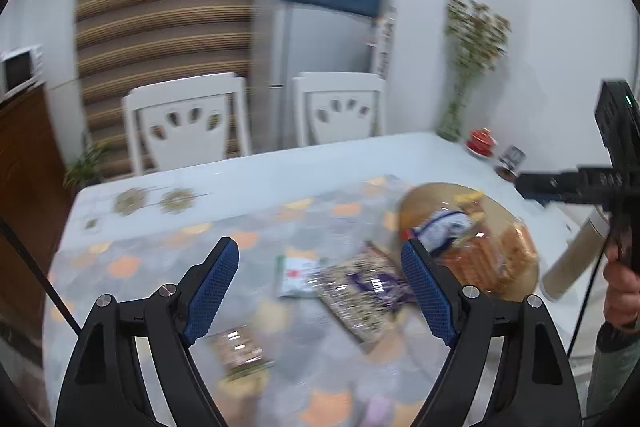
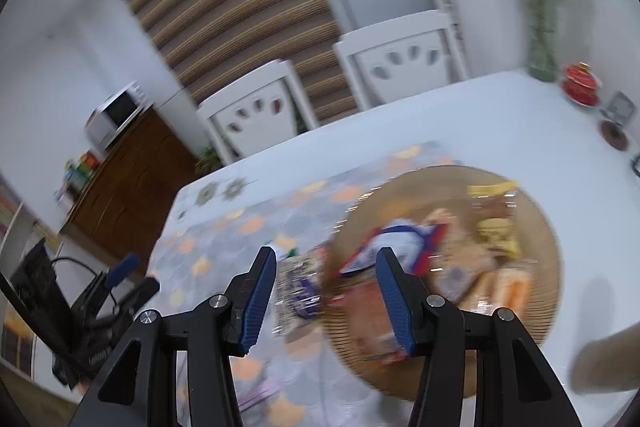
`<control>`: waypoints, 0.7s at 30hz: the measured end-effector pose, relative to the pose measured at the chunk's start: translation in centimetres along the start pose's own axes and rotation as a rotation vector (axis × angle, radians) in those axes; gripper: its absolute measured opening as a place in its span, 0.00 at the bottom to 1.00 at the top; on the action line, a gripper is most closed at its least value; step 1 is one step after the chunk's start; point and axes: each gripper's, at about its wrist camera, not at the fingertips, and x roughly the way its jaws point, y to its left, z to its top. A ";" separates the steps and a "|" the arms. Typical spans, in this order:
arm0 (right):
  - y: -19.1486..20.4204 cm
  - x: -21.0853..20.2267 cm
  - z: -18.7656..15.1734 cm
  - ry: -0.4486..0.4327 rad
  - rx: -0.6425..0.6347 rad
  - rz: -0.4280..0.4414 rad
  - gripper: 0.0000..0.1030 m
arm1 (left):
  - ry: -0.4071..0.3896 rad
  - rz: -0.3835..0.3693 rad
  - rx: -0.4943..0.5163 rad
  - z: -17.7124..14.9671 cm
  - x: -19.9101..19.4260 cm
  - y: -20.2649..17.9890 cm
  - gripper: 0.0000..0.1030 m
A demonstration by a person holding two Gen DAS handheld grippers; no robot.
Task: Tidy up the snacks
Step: 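Withdraw both open tools from the bowl toward the remaining snacks, then grasp the small cake box with the left tool while the right tool grasps the white biscuit bag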
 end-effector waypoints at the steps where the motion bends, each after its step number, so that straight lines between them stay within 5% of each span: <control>1: 0.8 0.4 -0.2 0.011 -0.013 0.016 0.49 | -0.004 0.015 -0.017 -0.1 -0.5 0.9 0.80; 11: 6.9 6.0 -1.8 0.125 -0.108 0.095 0.49 | 0.031 0.116 -0.132 -3.0 -1.3 7.2 0.80; 21: 10.3 16.1 -1.1 0.370 -0.325 0.083 0.49 | 0.172 0.071 -0.171 -7.9 4.7 7.8 0.80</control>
